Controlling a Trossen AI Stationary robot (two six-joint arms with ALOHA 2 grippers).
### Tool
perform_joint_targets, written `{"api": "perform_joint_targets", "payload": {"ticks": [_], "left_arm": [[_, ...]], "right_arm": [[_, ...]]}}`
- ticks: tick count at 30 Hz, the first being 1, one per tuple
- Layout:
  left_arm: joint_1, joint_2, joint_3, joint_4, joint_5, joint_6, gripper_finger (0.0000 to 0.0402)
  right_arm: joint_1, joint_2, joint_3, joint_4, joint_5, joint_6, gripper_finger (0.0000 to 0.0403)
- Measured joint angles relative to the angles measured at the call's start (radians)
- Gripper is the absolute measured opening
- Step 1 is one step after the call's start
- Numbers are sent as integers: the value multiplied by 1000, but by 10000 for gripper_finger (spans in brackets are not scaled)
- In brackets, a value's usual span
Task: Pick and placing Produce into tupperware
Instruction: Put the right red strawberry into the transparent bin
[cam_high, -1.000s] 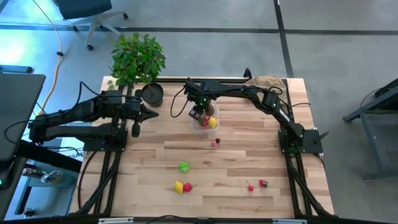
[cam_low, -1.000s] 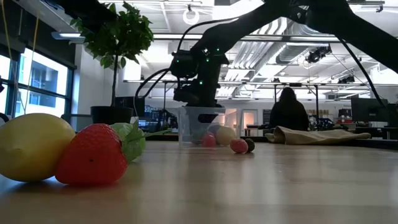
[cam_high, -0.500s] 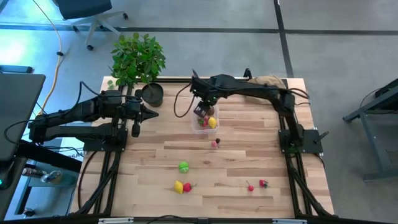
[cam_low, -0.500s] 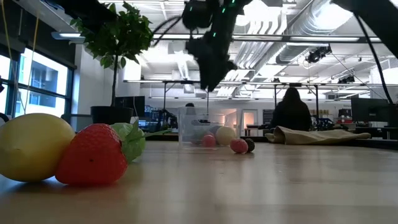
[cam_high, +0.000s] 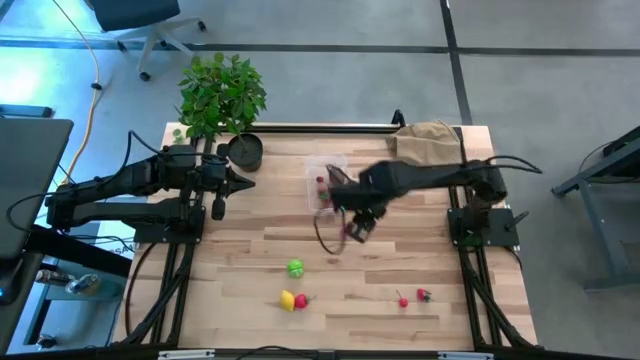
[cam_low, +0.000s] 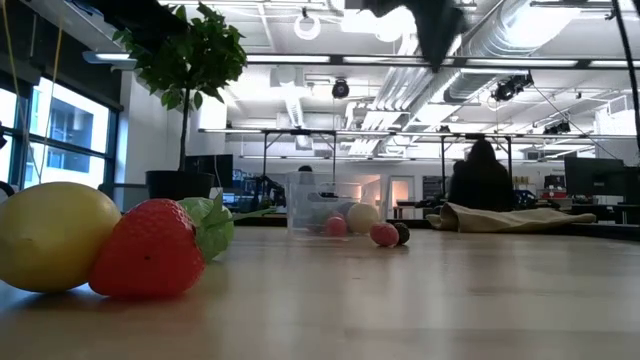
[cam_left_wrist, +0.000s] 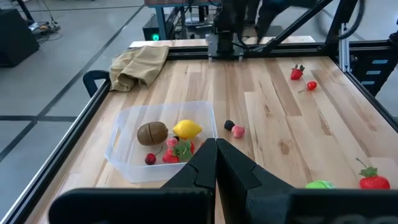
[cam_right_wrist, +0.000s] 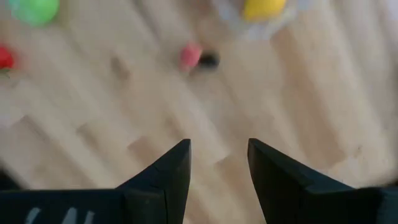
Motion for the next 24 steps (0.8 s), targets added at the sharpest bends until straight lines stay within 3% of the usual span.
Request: {"api": "perform_joint_targets", "payload": {"ticks": [4,10,17,20,24], "left_arm": [[0,0,0,0,0,0,1],[0,0,0,0,0,0,1],[0,0,0,0,0,0,1],[0,0,0,0,0,0,1],[0,0,0,0,0,0,1]], "right_arm": [[98,-70,-95,45,29,171,151],[224,-127,-292,217,-39,265,151],[203,-132,-543,429,-4,277,151],[233,-144,-646,483,-65,307,151],[370,-199,-763,475,-151,401,151]]}}
